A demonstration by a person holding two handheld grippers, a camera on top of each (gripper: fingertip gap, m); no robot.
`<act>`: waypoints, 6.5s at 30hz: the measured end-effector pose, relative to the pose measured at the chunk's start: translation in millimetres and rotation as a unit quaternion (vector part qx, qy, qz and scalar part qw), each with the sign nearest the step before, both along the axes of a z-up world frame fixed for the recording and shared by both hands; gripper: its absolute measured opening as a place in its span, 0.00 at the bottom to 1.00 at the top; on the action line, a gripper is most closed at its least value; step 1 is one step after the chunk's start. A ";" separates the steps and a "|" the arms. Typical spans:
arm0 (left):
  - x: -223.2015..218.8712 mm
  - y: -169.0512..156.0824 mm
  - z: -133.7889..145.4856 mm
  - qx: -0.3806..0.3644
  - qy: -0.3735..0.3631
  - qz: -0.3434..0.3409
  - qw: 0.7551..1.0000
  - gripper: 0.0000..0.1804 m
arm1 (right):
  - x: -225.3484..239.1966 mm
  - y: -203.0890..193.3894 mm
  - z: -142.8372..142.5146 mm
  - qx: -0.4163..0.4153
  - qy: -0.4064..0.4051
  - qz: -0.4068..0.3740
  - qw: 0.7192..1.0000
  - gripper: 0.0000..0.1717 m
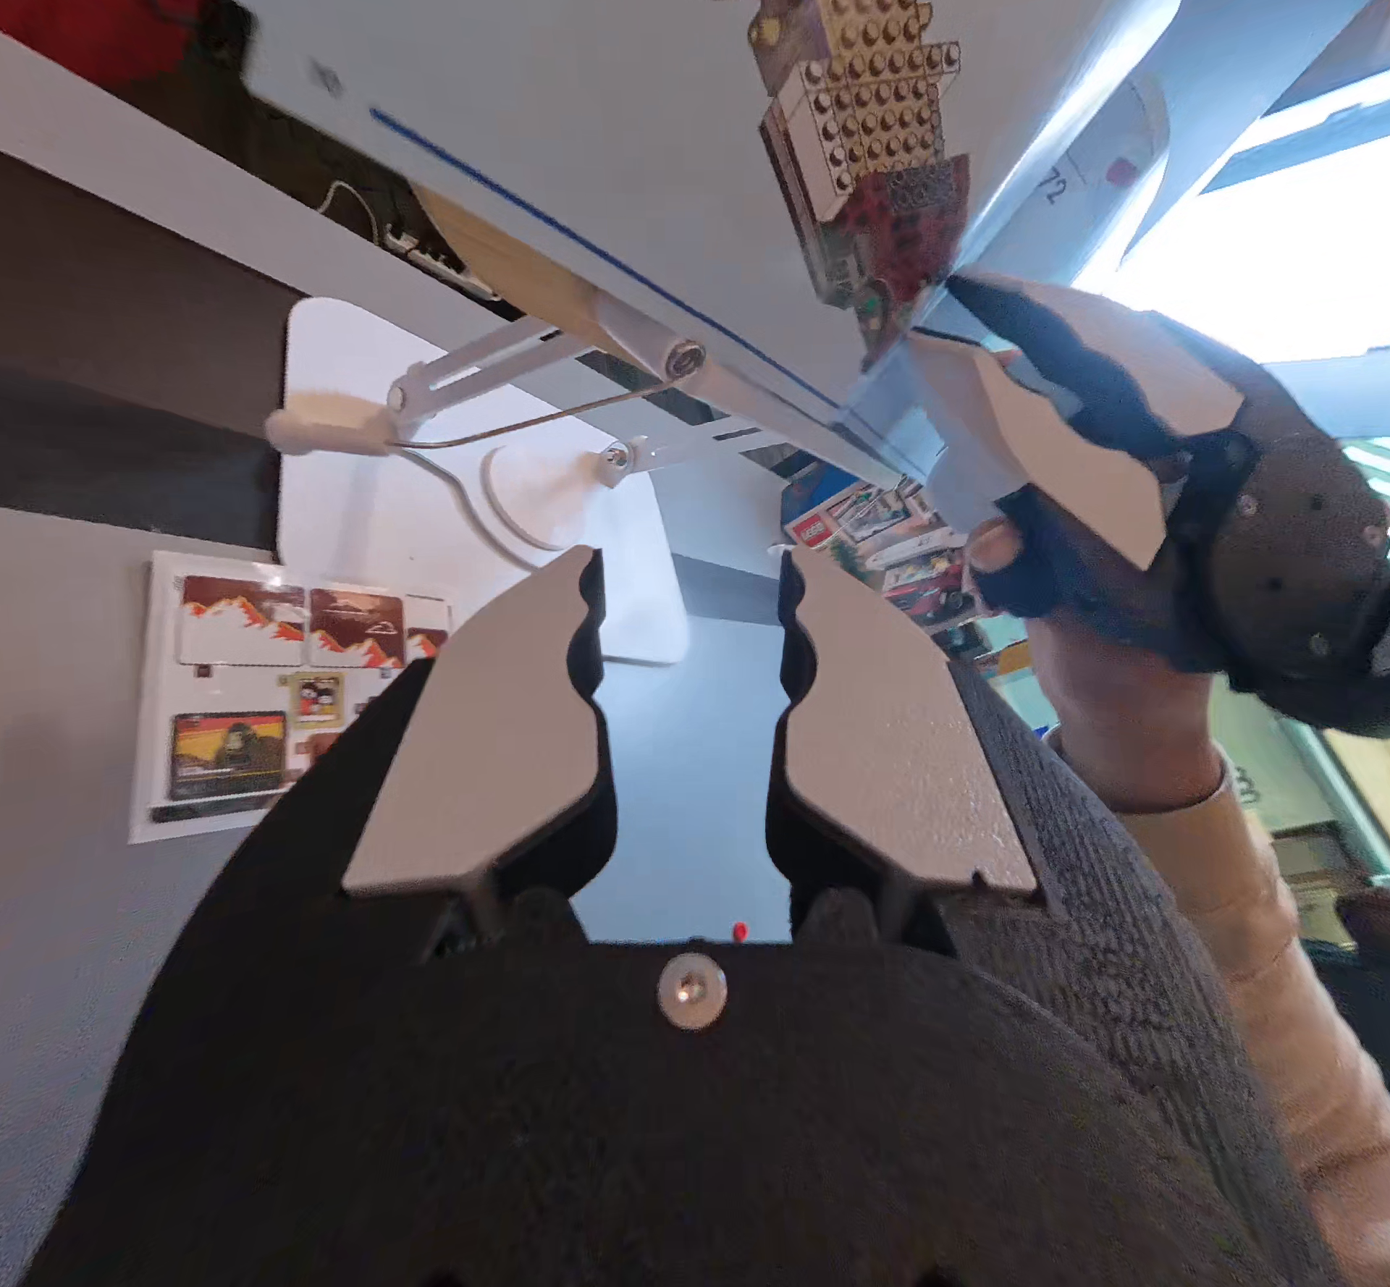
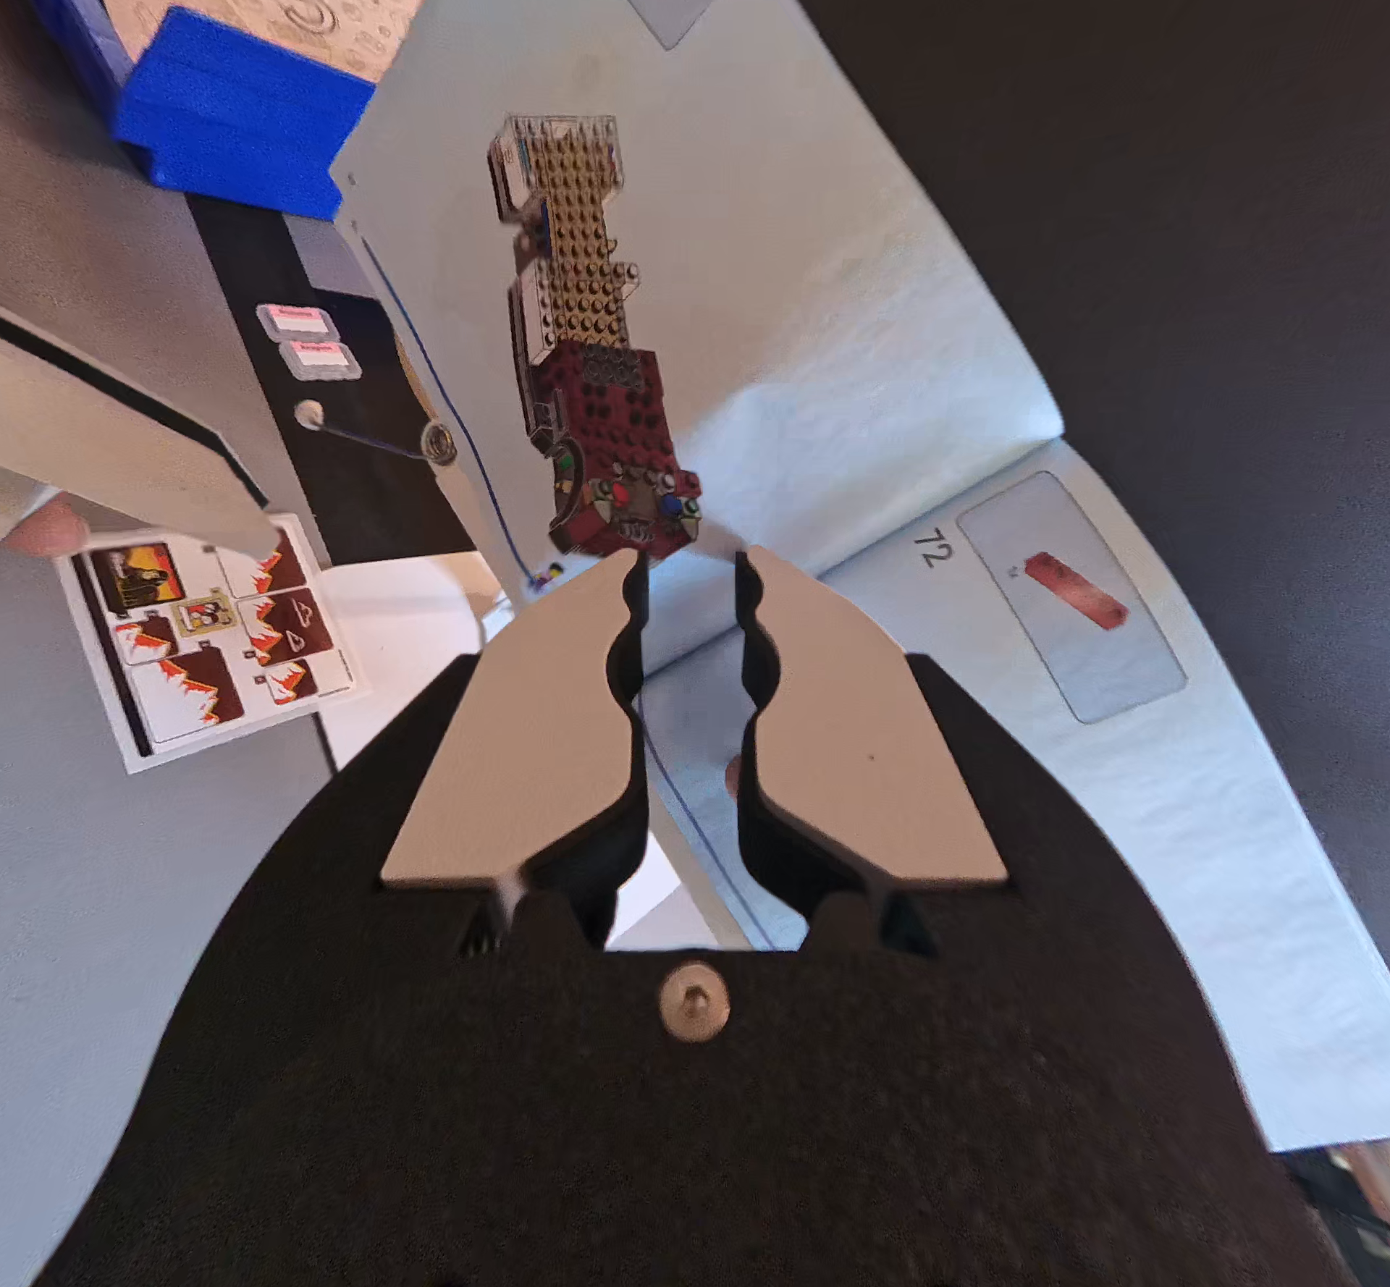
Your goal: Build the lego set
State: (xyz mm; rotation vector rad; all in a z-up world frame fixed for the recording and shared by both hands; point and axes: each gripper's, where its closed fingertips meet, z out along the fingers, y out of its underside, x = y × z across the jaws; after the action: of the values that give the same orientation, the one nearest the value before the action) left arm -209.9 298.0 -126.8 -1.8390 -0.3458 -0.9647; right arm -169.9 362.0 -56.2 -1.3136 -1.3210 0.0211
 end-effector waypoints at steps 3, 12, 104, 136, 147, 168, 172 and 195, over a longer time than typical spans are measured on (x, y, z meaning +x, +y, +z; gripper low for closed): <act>4.2 10.9 -1.6 0.004 -0.024 0.034 0.999 0.26 | -3.0 6.7 1.9 0.030 -0.008 -0.017 0.999 0.08; -2.7 27.5 -2.2 0.070 -0.275 0.085 0.955 0.32 | -7.5 6.9 0.3 0.001 -0.030 -0.021 0.999 0.08; -33.2 34.6 74.6 0.178 0.445 0.006 0.878 0.19 | 148.9 86.5 -19.7 -0.290 0.313 -0.028 0.904 0.36; -128.5 -197.9 123.2 0.251 0.429 0.084 0.864 0.00 | 233.5 -182.3 -10.8 -0.178 0.283 -0.012 0.942 0.00; -15.3 -261.2 31.0 0.255 0.305 0.047 0.916 0.00 | 222.1 -241.3 -74.5 -0.214 0.349 -0.025 0.912 0.00; -67.4 -29.6 144.2 0.226 0.412 0.138 0.872 0.00 | 222.7 -250.7 -75.9 -0.157 0.330 0.004 0.931 0.01; -83.5 19.3 135.3 0.199 0.415 0.164 0.872 0.00 | 225.1 -249.3 -76.5 -0.149 0.325 -0.002 0.934 0.01; 65.8 -230.5 -3.1 0.230 0.351 -0.129 0.898 0.04 | 104.5 -194.8 -135.7 -0.321 -0.057 0.174 0.929 0.08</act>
State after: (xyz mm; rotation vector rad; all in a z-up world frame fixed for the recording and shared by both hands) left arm -144.1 67.5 -129.9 -1.6712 0.5412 -0.4323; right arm -65.4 167.3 -191.9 -1.6118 -1.7141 0.6846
